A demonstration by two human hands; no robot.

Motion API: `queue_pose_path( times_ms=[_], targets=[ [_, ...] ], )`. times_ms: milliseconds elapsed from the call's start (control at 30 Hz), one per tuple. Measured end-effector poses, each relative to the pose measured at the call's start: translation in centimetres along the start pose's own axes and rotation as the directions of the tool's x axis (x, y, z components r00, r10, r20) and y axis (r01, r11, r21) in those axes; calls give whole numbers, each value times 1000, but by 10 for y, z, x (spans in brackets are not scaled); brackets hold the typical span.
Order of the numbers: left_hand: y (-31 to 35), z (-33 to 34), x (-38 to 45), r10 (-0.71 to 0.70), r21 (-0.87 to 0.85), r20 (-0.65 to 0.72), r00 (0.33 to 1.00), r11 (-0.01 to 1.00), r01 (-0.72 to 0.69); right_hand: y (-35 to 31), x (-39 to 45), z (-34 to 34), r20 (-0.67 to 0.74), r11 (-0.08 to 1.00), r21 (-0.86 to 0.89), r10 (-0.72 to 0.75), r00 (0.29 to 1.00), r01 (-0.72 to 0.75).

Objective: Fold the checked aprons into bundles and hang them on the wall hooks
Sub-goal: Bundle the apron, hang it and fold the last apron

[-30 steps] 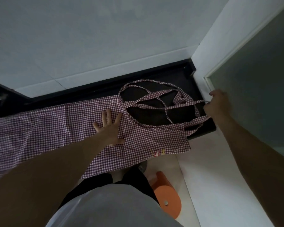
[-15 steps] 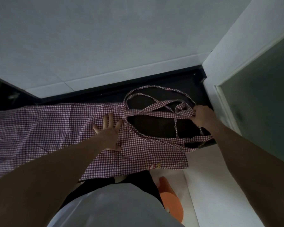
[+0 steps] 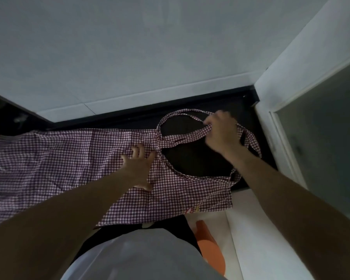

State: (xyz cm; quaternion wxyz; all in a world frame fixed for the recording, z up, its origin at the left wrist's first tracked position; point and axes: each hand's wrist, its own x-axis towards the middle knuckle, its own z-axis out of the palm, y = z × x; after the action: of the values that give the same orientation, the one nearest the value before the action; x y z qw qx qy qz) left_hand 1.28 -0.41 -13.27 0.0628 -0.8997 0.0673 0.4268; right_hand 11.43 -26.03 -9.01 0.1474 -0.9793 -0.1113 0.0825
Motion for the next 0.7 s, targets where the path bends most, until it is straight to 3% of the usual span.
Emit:
queue_pose_path(
  times_ms=[67, 133, 233, 333, 467, 567, 700],
  targets=[
    [4, -15, 2, -5, -47, 4, 1000, 999, 6, -27, -10, 26, 232, 978, 189, -132, 964, 88],
    [5, -35, 11, -43, -150, -50, 998, 988, 35, -45, -19, 52, 421, 986, 124, -153, 894, 110],
    [3, -63, 30, -202, -435, -276, 940, 898, 65, -54, -33, 80, 452, 984, -107, -79, 888, 142],
    [4, -81, 48, -252, -524, -411, 876, 852, -1, -58, -43, 89, 432, 990, -99, -49, 901, 101],
    [5, -99, 74, -232, -696, -197, 953, 718, 32, -55, -49, 85, 450, 998, -47, -10, 893, 35],
    [8, -118, 84, -128, -814, -34, 991, 579, 47, -49, -54, 83, 453, 999, -49, 28, 891, -6],
    [21, -153, 80, -22, -932, 20, 1000, 363, 27, -47, -60, 87, 448, 998, -63, 41, 893, -14]
  ],
)
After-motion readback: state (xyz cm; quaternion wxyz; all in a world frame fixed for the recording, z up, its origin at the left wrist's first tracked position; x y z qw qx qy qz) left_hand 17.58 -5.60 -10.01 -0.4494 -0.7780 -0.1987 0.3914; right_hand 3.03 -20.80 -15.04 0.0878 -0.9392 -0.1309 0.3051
